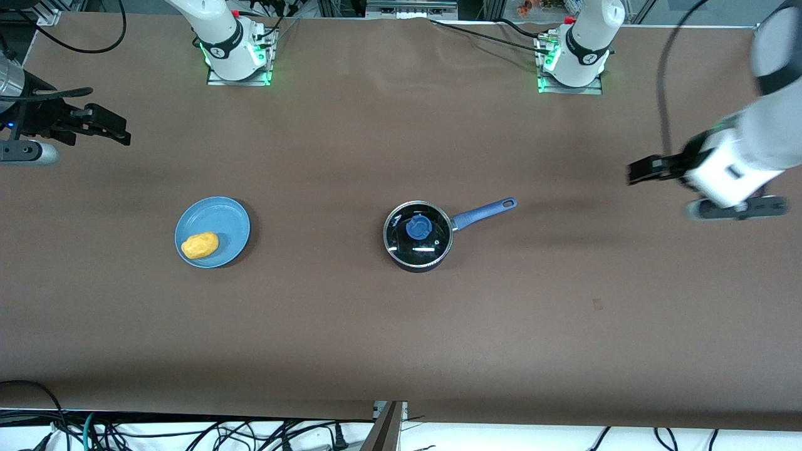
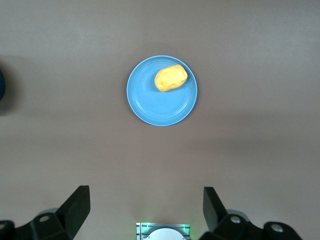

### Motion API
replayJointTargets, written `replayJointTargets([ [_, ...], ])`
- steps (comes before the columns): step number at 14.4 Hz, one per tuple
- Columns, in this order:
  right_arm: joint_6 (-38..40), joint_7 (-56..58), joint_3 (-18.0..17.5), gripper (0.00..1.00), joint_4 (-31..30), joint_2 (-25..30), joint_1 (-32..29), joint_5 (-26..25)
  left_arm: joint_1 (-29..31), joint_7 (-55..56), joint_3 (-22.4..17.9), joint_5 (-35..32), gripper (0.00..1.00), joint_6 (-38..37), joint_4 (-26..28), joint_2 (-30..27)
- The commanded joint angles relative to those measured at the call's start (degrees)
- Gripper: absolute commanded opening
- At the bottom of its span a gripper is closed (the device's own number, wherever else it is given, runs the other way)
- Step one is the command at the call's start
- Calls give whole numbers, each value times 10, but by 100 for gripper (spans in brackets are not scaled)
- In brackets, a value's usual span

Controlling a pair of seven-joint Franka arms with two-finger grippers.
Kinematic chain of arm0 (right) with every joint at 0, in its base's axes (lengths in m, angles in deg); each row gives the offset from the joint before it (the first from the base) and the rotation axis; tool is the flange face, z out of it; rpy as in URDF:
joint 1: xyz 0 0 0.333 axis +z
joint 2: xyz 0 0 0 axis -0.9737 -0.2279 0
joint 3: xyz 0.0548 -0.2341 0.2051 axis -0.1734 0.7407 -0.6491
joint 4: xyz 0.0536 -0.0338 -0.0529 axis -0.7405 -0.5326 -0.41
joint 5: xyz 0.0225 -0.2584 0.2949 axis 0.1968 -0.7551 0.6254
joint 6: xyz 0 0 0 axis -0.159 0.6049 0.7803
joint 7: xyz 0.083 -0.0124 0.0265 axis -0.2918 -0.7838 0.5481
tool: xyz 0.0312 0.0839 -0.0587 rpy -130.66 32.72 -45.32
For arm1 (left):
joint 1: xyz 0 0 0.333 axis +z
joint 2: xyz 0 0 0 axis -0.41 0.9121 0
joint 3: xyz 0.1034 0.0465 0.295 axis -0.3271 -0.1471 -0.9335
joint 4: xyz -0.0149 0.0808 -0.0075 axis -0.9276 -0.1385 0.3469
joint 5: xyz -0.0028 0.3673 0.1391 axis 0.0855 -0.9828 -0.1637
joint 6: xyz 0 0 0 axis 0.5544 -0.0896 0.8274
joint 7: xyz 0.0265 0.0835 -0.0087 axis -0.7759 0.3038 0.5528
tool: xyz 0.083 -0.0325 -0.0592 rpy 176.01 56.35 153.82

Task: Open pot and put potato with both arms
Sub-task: 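Move the left gripper toward the glass lid on the black saucepan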

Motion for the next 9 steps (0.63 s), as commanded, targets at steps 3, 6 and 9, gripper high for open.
replayJointTargets([
  [3, 10, 6, 1, 100, 7, 0, -3, 9, -135, 234, -7, 2, 100, 105, -45, 115],
  [6, 10, 6, 1, 100, 7, 0, -3, 9, -196, 336, -9, 0, 100, 154, -89, 193],
  [9, 10, 6, 1, 100, 7, 0, -3, 9, -235, 408, -11, -4, 100, 203, -119, 240],
])
